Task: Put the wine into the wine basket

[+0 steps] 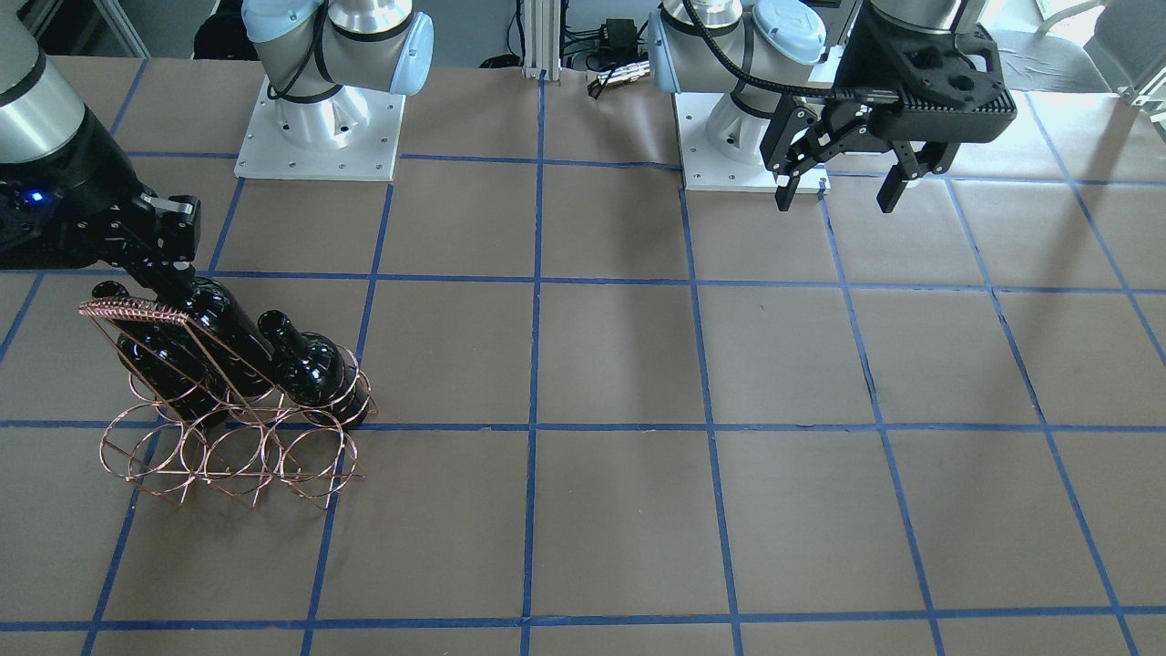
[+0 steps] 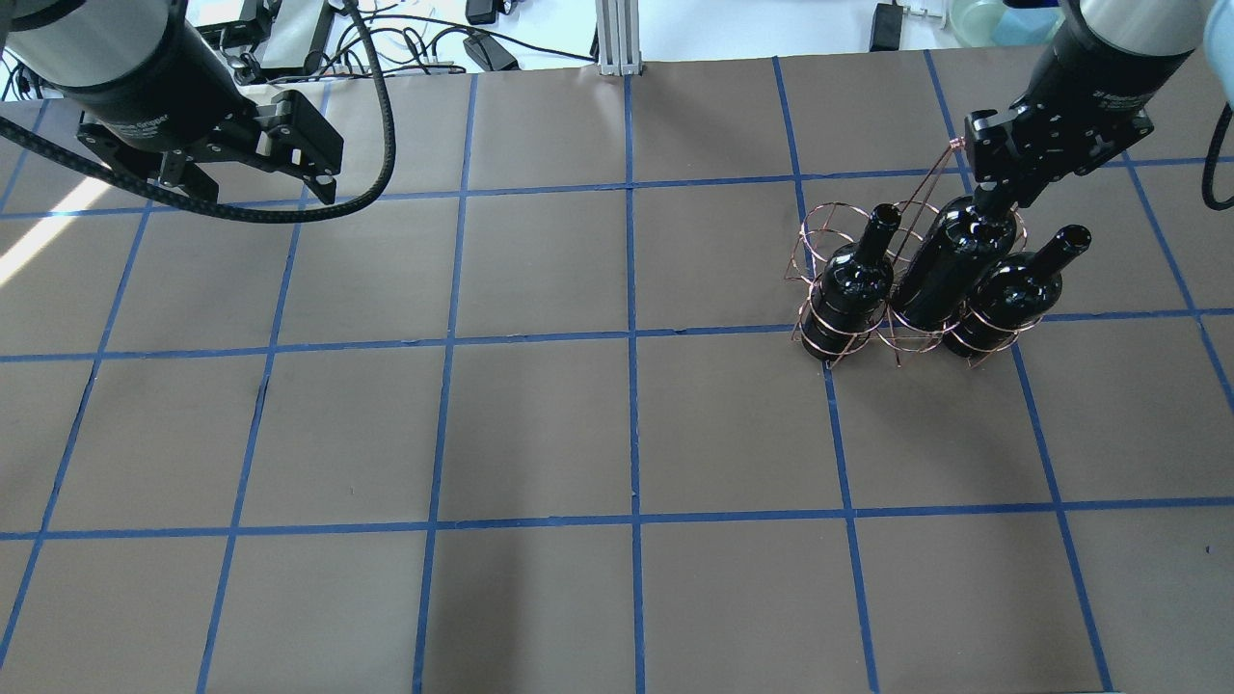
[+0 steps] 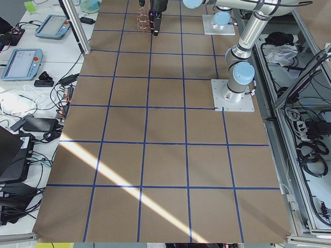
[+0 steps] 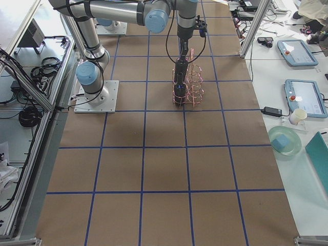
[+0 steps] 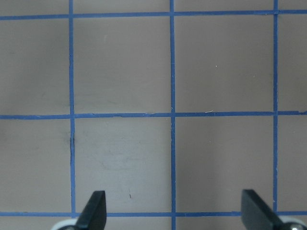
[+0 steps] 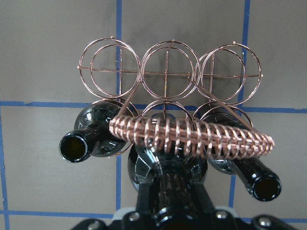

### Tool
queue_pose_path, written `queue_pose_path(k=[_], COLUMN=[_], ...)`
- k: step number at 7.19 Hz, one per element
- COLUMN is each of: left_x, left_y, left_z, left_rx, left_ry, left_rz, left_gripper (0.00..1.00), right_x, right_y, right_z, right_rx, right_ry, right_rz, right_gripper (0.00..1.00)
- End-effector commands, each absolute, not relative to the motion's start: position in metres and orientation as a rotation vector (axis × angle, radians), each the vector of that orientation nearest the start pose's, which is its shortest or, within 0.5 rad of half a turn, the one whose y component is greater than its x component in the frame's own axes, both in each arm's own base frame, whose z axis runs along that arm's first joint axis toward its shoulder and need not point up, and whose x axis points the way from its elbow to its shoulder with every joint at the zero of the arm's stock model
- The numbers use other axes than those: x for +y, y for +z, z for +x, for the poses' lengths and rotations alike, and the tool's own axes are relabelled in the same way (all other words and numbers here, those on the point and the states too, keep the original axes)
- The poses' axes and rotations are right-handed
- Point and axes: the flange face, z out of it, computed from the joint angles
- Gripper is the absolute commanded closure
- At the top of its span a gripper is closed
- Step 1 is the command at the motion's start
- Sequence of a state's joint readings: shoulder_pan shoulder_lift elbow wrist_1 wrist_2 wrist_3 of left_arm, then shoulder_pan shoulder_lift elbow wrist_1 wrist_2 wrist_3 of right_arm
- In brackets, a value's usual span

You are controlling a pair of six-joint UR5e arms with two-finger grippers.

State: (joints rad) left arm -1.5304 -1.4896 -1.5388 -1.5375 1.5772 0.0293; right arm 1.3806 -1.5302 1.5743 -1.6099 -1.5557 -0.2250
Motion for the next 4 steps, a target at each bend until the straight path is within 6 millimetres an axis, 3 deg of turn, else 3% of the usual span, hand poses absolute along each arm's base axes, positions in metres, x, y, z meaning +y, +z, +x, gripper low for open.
queue_pose_path(k=[1, 2, 3, 4], left_x=[-0.476, -0.488, -0.496, -0.496], left_y=[0.574, 0.566, 0.553, 0.556], left_z=[-0.117, -0.125, -0.114, -0.098], left_rx=[3.283, 3.399, 3.318, 3.138], left_ry=[-0.342, -0.324, -0.294, -0.315], left_rz=[-0.035, -0.013, 0.047, 0.094], left_gripper=[0.00, 0.00, 0.00, 0.00], right_x=[-0.525, -0.525, -0.524, -0.523], right_y=[0.453, 0.447, 0.434, 0.423], right_z=[0.036, 0.036, 0.036, 0.037], right_rx=[3.130, 3.123, 3.124, 3.124], right_ry=[0.004, 0.004, 0.009, 0.014], right_rz=[-0.053, -0.050, -0.050, -0.053], right_gripper=[0.99, 1.00, 0.99, 1.00])
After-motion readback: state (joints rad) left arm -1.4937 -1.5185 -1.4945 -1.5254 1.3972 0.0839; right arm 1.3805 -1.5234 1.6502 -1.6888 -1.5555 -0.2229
